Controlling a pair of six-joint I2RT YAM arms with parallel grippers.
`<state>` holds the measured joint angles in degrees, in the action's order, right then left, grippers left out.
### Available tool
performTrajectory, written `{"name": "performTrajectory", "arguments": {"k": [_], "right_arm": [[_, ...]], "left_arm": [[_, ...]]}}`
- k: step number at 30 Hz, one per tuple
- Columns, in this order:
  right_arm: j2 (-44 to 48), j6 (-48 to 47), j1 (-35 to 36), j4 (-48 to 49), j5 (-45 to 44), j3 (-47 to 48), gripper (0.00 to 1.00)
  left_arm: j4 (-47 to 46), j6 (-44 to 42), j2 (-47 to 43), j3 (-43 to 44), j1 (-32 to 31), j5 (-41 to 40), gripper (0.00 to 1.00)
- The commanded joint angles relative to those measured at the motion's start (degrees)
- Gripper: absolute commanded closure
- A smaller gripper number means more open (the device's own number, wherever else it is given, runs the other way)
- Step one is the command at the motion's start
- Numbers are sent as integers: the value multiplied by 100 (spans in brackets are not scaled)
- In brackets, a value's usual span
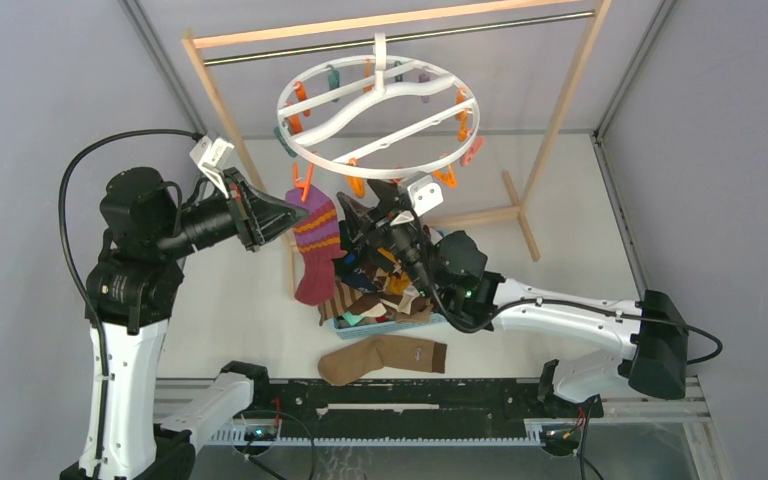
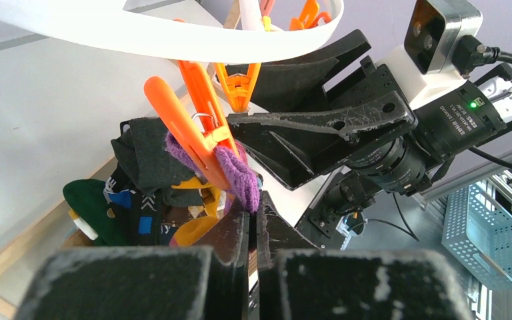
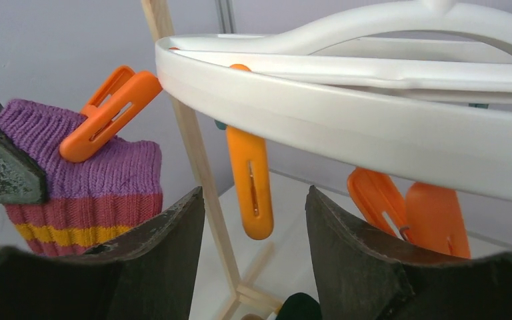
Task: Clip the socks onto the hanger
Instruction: Open the clamp at the hanger.
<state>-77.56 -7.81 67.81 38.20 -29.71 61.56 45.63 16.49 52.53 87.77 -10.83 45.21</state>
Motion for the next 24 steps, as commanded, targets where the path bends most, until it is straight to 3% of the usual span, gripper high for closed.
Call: {"name": "performTrajectory", "arguments": {"k": [1,16,24], "right_arm": [[328,-97,-144,30,57,2,36],[184,184,-444,-166,629,142,41],[153,110,-421,-133,809,208,60]], "left_arm": [[-157,-67,-47,377,27,111,97],[-152,-76,-75,416,28,108,98],[-153,-89,-103,384,28,64,97]]}}
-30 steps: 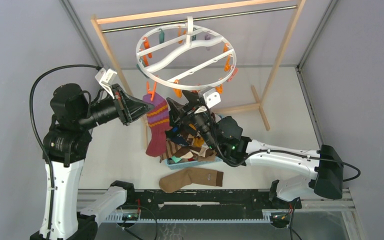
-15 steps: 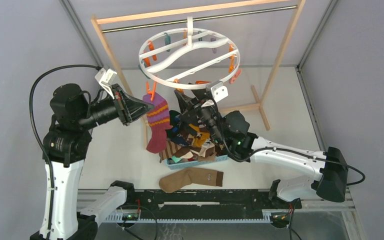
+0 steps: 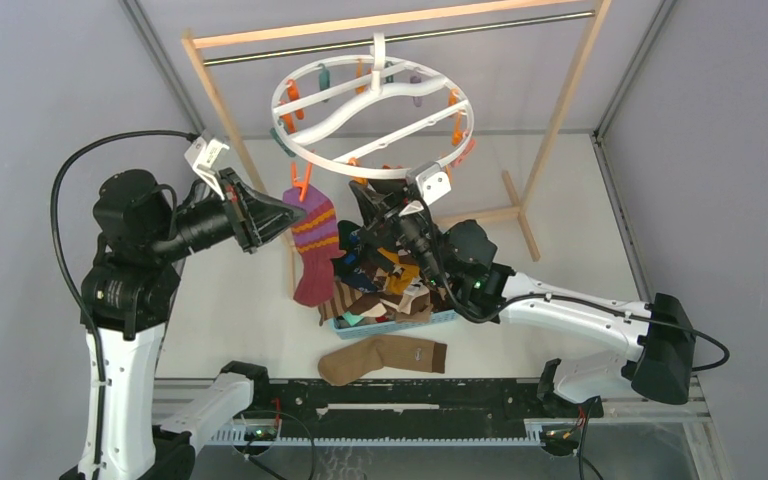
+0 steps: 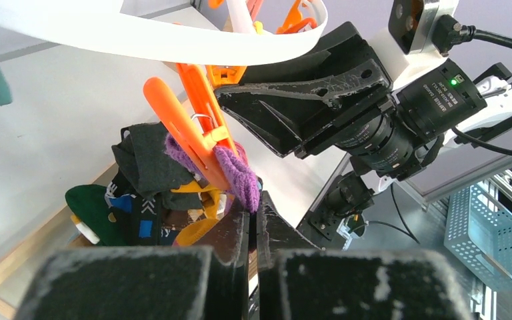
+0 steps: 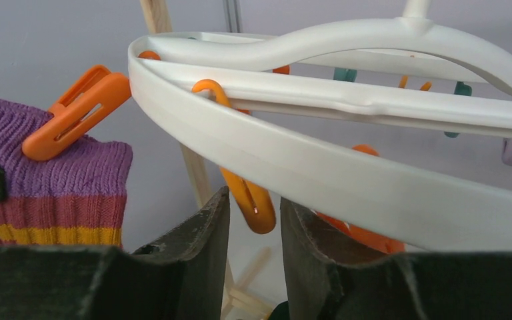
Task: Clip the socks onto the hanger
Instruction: Open the clamp at the hanger.
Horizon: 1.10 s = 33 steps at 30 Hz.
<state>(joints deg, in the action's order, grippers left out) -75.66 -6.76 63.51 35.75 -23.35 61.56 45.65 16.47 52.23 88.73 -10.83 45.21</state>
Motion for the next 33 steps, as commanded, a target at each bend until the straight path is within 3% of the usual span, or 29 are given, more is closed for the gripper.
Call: {"name": "performTrajectory", "arguments": {"k": [1,5,9,17,25,33], "right_arm": [[-43,-16,23,101,181,218,62],[-27,-52,64,91,242,225,75],[60,-41,109,82,289,227,79],[202,80,165,-86,235,227,84],[164,466,338,-879,37,616,87],[-69,641,631,-1184,-38,980,88]], "left_arm": [[-150,-91,-76,286,24,48,97],[-153,-145,-126,241,27,-322,92],[2,-284,-120,198,24,-1255,65],[128,-285,-122,215,28,-1883,31],[129,-7,-133,417,-63,-698,32],[-275,432,280,580,-569,-609,31]]}}
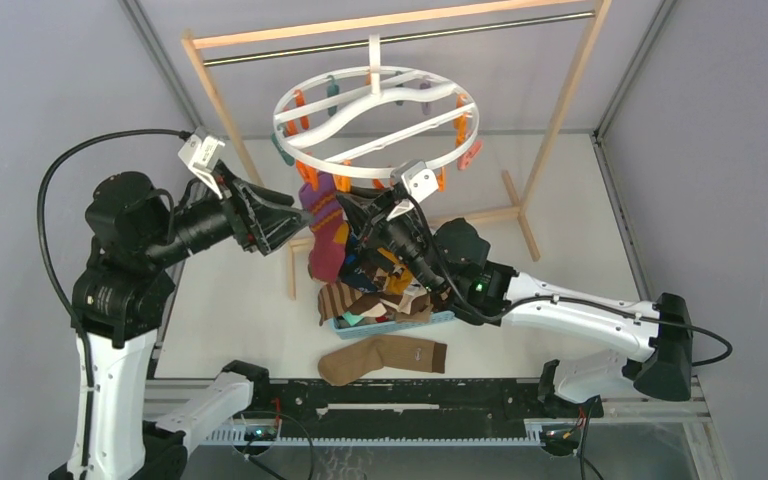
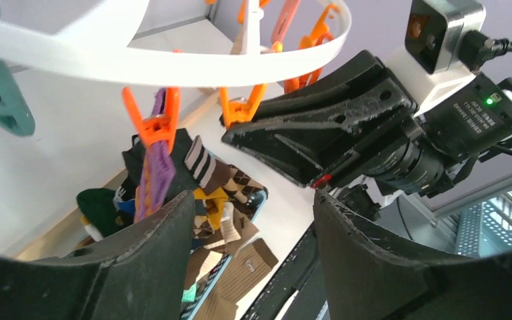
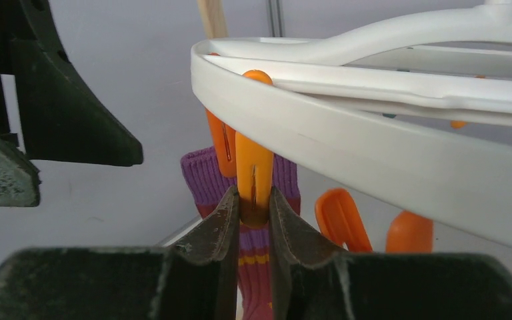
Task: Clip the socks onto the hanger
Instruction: Open the clamp at the hanger.
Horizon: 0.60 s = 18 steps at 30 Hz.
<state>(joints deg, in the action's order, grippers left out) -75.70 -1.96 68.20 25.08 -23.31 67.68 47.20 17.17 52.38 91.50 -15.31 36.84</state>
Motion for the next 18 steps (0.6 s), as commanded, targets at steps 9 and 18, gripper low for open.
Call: {"name": "performTrajectory", "arguments": {"k": [9,18], "right_arm": [[-342,105,357,-426,-97,901,88],[-432,62,389,-452,-216,961,88]], "left_arm": [[-741,630,799,691,-280,309,31],[-802,542,982,596,-335,-59,36]]}}
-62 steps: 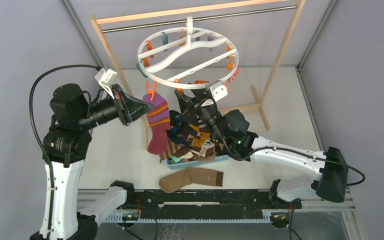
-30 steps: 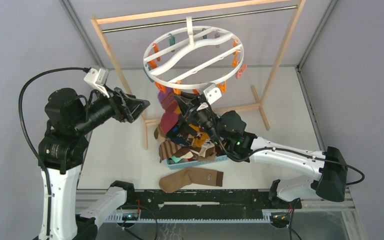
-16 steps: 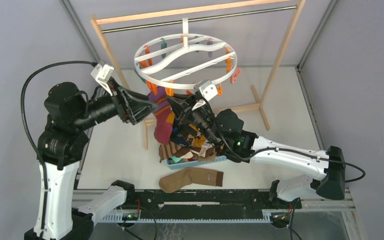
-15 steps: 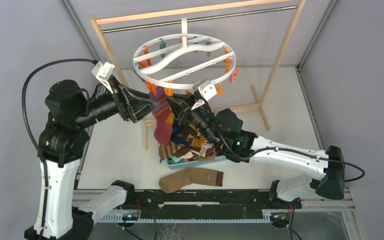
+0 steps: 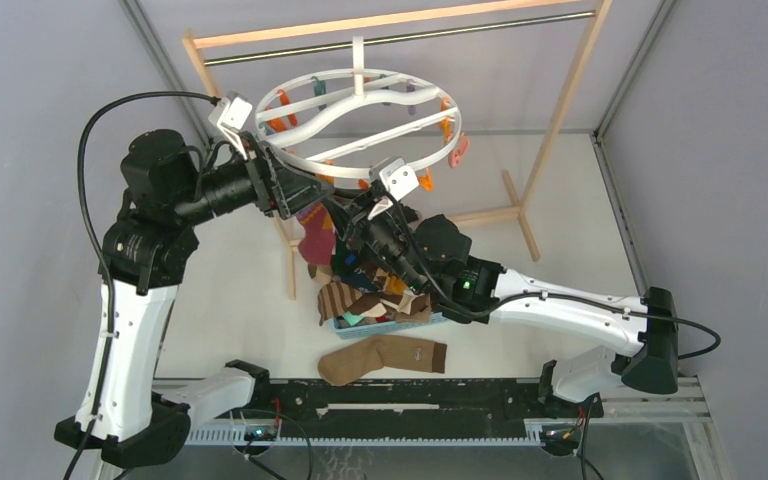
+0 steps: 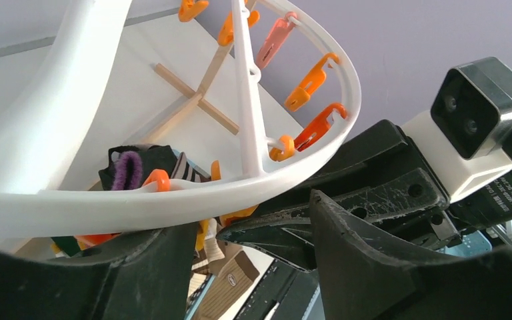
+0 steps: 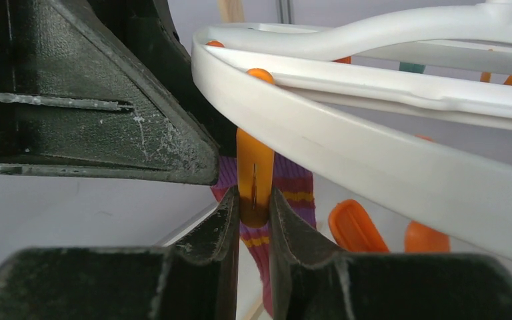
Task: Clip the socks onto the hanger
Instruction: Open the clamp at the hanger.
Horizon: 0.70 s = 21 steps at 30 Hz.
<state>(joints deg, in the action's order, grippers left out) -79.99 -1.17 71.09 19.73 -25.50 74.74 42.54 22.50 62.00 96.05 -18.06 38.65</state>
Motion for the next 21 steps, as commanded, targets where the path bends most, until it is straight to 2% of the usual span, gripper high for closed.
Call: {"name": "performTrajectory", "arguments": {"k": [1,16,21], "right_arm": [[-16,-15,106,85,9,256,88],[-164,90,103,-42,136,434,88],[-194,91,105,-111,150,472,88]], "left_arm": [[-353,-8,37,128,-63,-289,37],[-554,52,305,148,-142,-365,42],[-561,21,283,154,-156,-459,53]]}}
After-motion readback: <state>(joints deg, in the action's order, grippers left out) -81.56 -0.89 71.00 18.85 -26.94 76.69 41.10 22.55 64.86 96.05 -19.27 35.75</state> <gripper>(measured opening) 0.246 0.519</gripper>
